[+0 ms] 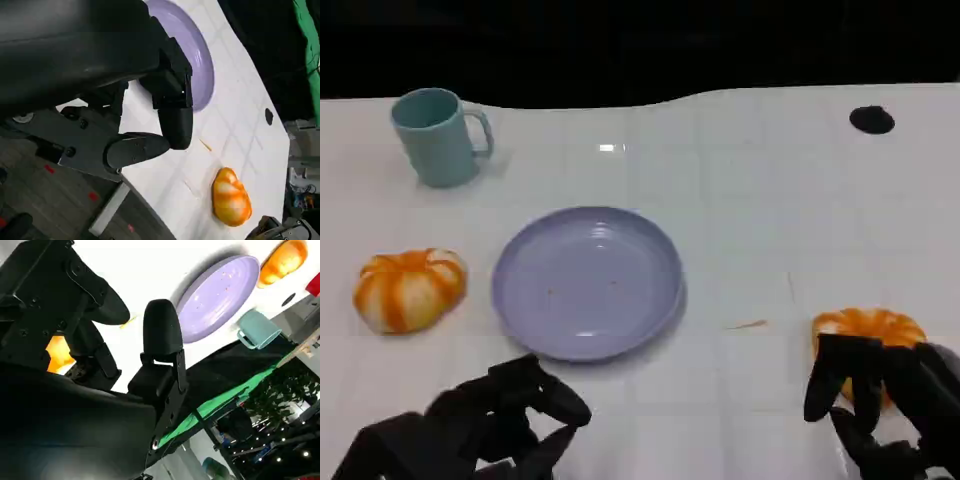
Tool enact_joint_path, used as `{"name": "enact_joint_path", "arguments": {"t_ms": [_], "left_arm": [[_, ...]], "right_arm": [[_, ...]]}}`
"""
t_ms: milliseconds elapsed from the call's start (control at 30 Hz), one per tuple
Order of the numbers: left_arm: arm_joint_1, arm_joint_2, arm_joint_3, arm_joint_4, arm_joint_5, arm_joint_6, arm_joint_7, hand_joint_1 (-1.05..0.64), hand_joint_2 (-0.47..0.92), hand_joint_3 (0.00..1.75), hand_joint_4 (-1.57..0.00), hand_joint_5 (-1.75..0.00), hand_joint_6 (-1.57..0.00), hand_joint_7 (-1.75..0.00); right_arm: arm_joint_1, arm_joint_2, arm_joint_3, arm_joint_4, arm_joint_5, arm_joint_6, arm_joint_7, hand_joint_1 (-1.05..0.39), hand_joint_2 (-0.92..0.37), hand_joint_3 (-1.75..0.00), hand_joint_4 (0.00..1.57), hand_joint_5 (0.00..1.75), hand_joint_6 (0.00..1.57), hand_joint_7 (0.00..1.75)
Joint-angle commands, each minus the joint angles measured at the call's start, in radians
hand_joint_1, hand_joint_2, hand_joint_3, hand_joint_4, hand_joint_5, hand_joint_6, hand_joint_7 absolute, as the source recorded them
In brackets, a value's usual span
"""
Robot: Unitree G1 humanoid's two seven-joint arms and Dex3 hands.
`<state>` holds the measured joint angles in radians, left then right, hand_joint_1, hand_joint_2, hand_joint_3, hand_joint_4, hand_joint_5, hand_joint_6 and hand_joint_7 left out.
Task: Grasp the bread from the table and place it into the plate.
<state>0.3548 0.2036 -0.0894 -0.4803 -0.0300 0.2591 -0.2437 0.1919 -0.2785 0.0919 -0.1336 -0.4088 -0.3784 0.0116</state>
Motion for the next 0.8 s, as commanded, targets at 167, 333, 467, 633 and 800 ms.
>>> {"name": "enact_joint_path", "arguments": {"t_ms": [167, 333, 467, 633, 800], "left_arm": [[-0.003, 0.011, 0.007, 0.006, -0.01, -0.005, -0.011, -0.28, 0.88, 0.53, -0.65, -1.75, -0.62, -1.28], [-0.005, 0.013, 0.007, 0.009, -0.01, -0.007, -0.013, -0.28, 0.88, 0.53, -0.65, -1.75, -0.62, -1.27], [-0.003, 0.014, 0.005, 0.007, -0.004, -0.008, -0.011, -0.28, 0.88, 0.53, -0.65, -1.75, -0.62, -1.27], [-0.001, 0.016, 0.005, 0.009, -0.002, -0.016, -0.011, -0.27, 0.88, 0.52, -0.64, -1.75, -0.62, -1.27], [-0.002, 0.012, 0.007, 0.009, -0.009, -0.007, -0.011, -0.26, 0.88, 0.52, -0.63, -1.75, -0.62, -1.27]], "right_arm": [[-0.008, -0.008, -0.002, 0.007, -0.008, -0.005, -0.008, 0.0, -0.13, -1.54, 0.95, 1.75, 0.85, 1.46], [-0.009, -0.009, -0.002, 0.01, -0.006, -0.007, -0.007, 0.0, -0.13, -1.53, 0.96, 1.75, 0.85, 1.46], [-0.007, -0.007, -0.002, 0.007, -0.007, -0.004, -0.008, 0.01, -0.13, -1.54, 0.96, 1.75, 0.85, 1.46], [-0.007, -0.008, -0.002, 0.009, -0.008, -0.008, -0.011, 0.01, -0.13, -1.54, 0.96, 1.75, 0.85, 1.46], [-0.006, -0.005, -0.003, 0.004, -0.005, -0.007, -0.01, 0.01, -0.14, -1.54, 0.94, 1.75, 0.85, 1.42]]}}
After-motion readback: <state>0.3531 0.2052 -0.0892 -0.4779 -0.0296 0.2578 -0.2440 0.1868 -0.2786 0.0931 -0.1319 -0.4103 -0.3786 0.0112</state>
